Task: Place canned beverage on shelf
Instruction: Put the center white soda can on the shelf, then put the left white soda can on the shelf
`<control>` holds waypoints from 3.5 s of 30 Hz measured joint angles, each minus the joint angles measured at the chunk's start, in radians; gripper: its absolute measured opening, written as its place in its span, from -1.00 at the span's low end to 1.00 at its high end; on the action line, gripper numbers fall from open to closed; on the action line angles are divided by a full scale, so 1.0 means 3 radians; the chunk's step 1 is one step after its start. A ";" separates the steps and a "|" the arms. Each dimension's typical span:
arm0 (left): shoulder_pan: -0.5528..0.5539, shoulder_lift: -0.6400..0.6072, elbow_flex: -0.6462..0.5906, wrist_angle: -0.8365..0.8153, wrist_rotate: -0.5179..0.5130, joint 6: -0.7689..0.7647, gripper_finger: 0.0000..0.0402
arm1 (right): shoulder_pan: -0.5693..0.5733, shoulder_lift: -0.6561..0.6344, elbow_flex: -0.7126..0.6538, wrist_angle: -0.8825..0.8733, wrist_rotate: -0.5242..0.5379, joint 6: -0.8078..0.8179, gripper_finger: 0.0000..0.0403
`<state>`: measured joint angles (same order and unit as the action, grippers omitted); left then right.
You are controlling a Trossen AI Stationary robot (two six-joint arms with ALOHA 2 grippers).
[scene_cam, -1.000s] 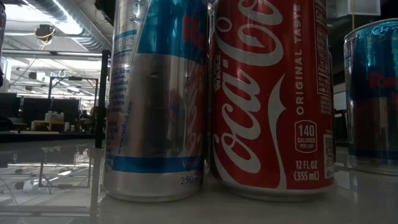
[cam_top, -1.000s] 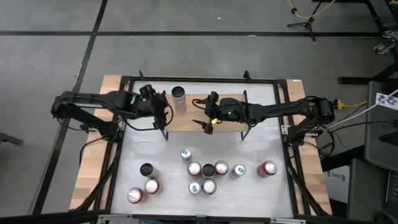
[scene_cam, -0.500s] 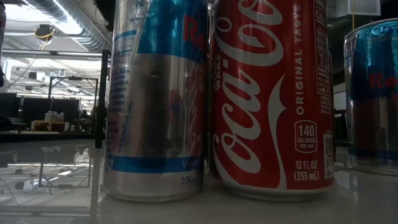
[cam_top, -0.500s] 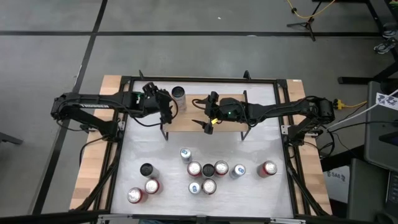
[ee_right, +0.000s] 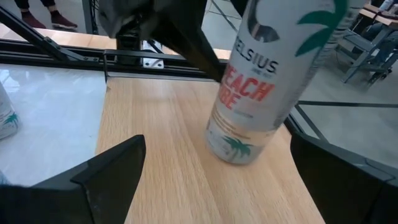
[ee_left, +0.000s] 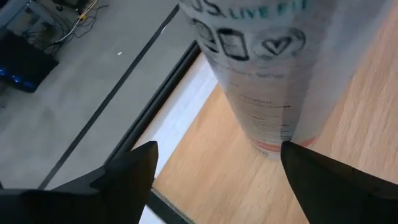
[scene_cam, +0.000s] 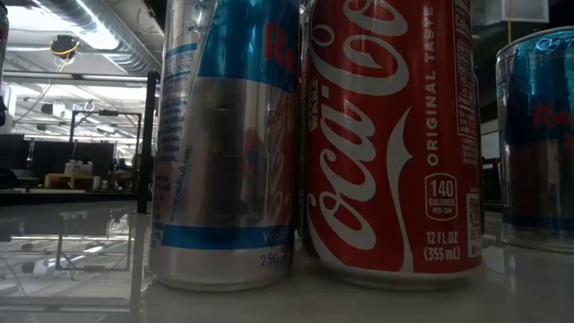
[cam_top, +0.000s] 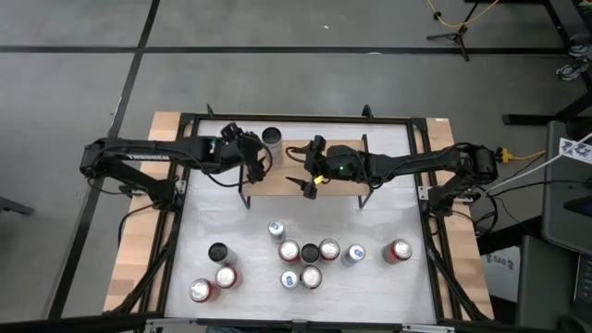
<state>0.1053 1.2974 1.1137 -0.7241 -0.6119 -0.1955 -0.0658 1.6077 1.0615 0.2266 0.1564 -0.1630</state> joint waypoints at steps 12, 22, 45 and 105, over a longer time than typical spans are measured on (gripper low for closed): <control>0.0134 0.0247 0.0000 0.0429 0.0002 0.0315 0.70 | 0.0000 0.0000 -0.0001 -0.0153 0.0252 -0.0005 0.95; 0.0301 0.0259 0.0000 0.0588 0.0101 0.0318 0.70 | 0.0000 0.0000 -0.0001 -0.0201 0.0383 -0.0015 0.95; 0.0309 0.0560 0.0003 0.0842 0.0166 0.0462 0.70 | 0.0000 -0.0101 -0.0002 -0.0816 0.0530 -0.0102 0.95; -0.0190 0.0119 0.0000 0.0977 0.0579 0.0215 0.70 | -0.0208 -0.0629 0.0003 -0.1619 0.0582 -0.0164 0.95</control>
<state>0.0484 1.3332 1.1137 -0.4311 -0.4381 -0.1311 -0.1283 1.4191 1.0622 -0.2590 0.3309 -0.2123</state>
